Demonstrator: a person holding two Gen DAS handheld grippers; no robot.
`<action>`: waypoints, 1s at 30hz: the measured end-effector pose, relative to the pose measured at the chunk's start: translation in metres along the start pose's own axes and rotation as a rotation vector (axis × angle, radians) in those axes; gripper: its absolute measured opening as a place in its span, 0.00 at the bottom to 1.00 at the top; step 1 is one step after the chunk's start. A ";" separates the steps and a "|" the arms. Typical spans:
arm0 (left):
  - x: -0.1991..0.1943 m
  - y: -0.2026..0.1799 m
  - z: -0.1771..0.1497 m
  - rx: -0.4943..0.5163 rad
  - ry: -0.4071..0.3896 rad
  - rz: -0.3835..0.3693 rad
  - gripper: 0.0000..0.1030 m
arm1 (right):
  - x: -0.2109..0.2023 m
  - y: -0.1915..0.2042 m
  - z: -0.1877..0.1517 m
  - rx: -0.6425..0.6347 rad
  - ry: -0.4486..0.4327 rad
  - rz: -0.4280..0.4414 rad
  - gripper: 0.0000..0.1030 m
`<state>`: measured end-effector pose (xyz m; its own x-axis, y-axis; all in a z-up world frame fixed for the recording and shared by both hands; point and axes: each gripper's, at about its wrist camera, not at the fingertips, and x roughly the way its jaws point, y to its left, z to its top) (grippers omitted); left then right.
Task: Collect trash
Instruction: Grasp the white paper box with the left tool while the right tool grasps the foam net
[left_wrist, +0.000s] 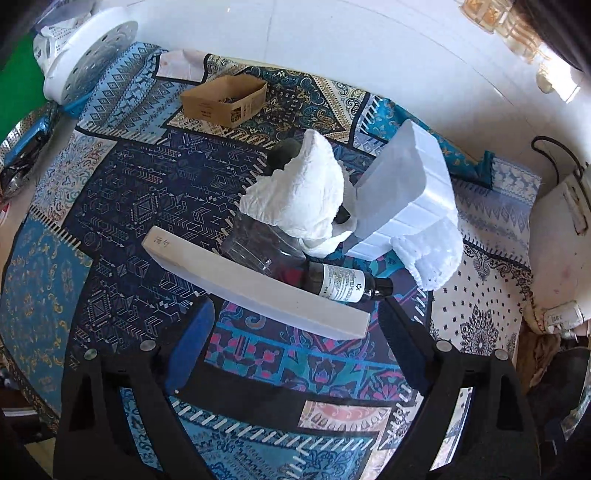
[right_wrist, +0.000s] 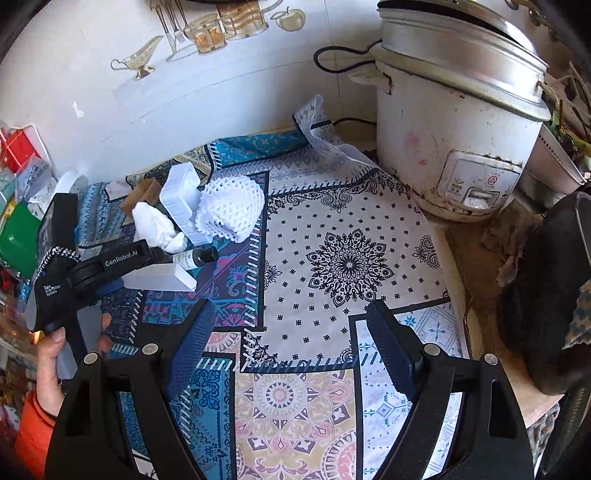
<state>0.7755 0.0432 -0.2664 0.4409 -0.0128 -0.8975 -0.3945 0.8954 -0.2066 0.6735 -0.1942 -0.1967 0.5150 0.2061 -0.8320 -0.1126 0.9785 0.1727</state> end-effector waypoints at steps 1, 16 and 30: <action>0.006 0.002 0.000 -0.020 0.014 -0.011 0.87 | 0.007 0.003 0.002 -0.012 0.012 -0.015 0.79; 0.026 0.051 -0.007 -0.002 0.053 0.060 0.62 | 0.070 0.042 0.037 -0.129 0.070 0.044 0.79; 0.011 0.095 0.011 0.077 0.085 -0.027 0.46 | 0.160 0.084 0.080 -0.182 0.139 0.081 0.79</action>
<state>0.7516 0.1330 -0.2918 0.3791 -0.0717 -0.9226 -0.3191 0.9257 -0.2031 0.8149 -0.0781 -0.2732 0.3775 0.2692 -0.8860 -0.3066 0.9392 0.1547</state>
